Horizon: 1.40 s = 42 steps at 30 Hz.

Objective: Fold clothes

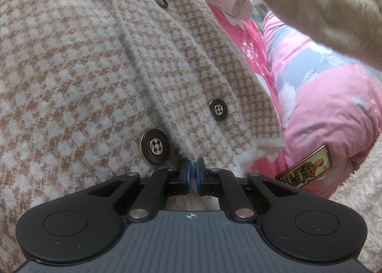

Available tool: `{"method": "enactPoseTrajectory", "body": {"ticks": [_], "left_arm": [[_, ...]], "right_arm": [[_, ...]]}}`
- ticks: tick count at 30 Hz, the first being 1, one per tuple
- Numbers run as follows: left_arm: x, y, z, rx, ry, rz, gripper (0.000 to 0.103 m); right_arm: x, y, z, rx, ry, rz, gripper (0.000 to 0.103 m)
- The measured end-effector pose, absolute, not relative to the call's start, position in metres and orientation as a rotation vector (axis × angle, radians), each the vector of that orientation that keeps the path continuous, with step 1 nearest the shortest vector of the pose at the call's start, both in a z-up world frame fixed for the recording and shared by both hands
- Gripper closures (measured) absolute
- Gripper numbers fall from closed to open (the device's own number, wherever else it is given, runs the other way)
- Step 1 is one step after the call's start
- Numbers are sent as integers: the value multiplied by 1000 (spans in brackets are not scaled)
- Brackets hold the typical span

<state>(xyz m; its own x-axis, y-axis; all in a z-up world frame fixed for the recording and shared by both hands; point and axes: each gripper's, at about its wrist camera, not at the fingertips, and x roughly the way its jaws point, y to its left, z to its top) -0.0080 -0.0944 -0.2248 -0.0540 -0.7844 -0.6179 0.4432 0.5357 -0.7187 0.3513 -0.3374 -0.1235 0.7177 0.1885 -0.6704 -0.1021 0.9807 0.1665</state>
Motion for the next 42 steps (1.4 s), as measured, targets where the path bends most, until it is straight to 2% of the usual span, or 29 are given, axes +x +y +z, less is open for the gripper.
{"method": "enactPoseTrajectory", "body": {"ticks": [2,4,6,14,23,31,32,33,34,38,42], "left_arm": [[-8,-94,-225,-332,1267,-1036,98],[-9,-95,-224,-320,1257,-1040,98],[-11,-95,-225,-317,1251,-1041,98],[-16,-94,-223,-312,1219,-1040,98],[-19,-92,-219,-283,1183,-1061,98],[-20,-90,-208,-282,1209,-1050,96],[-20,-89,-207,-284,1215,-1049,94],[-19,-88,-206,-292,1224,-1047,89],[-18,-88,-206,-302,1235,-1043,86],[-13,-88,-206,-352,1293,-1021,74],[-13,-95,-209,-378,1331,-974,73]], "right_arm": [[360,-320,-140,66,819,202,80],[381,-310,-161,67,861,181,85],[401,-308,-171,118,841,136,87],[379,-325,-111,186,747,97,81],[176,-431,-22,228,714,13,76],[-46,-449,-40,172,963,-167,73],[-67,-449,-44,187,979,-180,72],[-85,-449,-49,214,994,-195,64],[-102,-448,-53,237,1005,-207,60],[-144,-433,-69,203,1020,-193,60],[-168,-397,-80,-20,1011,-111,60]]}}
